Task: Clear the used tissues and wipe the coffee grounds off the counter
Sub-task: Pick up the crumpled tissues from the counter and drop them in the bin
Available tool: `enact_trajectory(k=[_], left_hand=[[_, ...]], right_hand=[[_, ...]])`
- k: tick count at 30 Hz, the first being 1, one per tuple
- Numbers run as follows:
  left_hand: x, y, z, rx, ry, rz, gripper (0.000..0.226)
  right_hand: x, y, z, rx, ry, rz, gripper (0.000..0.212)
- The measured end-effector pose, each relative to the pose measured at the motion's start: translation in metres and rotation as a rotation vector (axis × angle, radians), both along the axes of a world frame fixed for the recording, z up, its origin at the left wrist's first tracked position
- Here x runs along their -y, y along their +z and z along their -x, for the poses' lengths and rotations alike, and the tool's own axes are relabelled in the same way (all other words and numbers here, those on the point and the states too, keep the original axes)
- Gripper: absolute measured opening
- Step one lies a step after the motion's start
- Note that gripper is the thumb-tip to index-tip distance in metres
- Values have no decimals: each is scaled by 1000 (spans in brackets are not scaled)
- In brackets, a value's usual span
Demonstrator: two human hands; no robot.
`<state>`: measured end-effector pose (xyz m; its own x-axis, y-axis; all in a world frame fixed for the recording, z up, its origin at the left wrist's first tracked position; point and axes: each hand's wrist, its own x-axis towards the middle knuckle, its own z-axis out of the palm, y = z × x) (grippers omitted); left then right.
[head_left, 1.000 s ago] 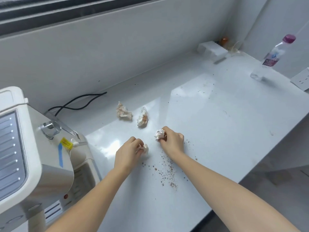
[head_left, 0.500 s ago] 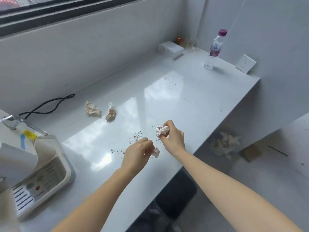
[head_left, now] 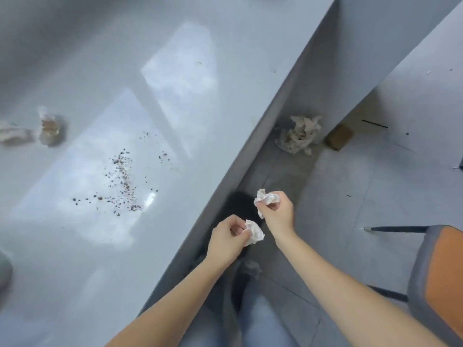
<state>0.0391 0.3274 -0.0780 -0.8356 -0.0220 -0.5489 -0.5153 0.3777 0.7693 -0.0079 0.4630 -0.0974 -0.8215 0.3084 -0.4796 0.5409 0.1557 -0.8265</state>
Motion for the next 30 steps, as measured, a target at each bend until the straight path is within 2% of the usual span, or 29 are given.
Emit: enact_trajectory(k=[6, 9, 14, 16, 19, 21, 25, 30], left_hand=[[-9, -87, -8, 375, 292, -130, 5], [-7, -122, -3, 477, 406, -182, 22], [-12, -149, 5, 595, 590, -210, 22], [-16, -150, 12, 632, 566, -256, 23], [-19, -152, 22, 607, 490, -251, 36], [-20, -150, 26, 566, 419, -206, 41], [-23, -152, 28, 513, 275, -119, 51], [-29, -149, 20, 468, 220, -108, 56]], right_hand=[[-18, -90, -44, 254, -107, 22, 12], [-20, -115, -43, 292, -112, 24, 14], [-17, -140, -30, 400, -48, 64, 17], [-15, -147, -21, 455, -11, 86, 18], [-10, -154, -12, 511, 10, 128, 43], [-9, -156, -12, 518, 4, 114, 50], [-10, -158, -20, 496, 13, 61, 45], [-13, -157, -30, 449, 33, 11, 43]])
